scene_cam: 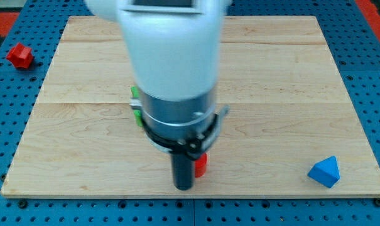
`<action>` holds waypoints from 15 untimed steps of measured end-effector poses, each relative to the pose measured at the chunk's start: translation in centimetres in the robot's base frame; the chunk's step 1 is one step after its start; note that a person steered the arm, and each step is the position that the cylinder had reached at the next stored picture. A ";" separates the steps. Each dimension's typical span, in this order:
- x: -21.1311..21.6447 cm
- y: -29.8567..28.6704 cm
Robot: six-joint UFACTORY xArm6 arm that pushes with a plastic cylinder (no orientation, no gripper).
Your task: Push the red circle and blue triangle towards the center
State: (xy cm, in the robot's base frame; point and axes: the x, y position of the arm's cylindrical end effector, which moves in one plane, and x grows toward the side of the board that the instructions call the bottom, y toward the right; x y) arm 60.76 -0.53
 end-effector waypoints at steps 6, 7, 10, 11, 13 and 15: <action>-8.7 15.3; -9.4 25.8; -2.9 19.8; -5.3 12.9; -9.0 3.8; -11.7 1.3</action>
State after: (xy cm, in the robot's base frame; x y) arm 49.06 0.79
